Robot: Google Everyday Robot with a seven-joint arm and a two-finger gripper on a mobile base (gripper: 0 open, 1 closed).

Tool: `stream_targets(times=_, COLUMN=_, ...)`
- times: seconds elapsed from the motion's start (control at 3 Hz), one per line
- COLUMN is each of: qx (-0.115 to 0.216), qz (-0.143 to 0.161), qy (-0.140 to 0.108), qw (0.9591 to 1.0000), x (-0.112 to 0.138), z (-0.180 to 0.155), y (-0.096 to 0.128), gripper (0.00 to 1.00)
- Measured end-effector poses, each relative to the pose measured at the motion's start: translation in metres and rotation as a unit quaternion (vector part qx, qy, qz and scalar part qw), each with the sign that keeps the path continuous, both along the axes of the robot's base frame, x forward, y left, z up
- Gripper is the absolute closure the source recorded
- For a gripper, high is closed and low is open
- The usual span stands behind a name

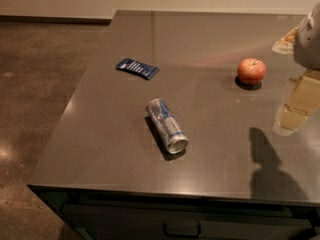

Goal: Place redbull can upright

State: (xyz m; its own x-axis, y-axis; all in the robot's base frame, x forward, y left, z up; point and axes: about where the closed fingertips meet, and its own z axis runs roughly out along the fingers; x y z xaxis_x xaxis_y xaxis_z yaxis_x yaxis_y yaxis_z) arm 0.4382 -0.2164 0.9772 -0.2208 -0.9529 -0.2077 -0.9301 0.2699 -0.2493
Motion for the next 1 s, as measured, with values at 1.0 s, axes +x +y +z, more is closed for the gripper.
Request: stream_targets(times=1.0, qx=-0.005, qz=-0.044, qy=0.015, qw=0.9989, x=0.026, z=-0.016, y=0.014, gripper=0.00)
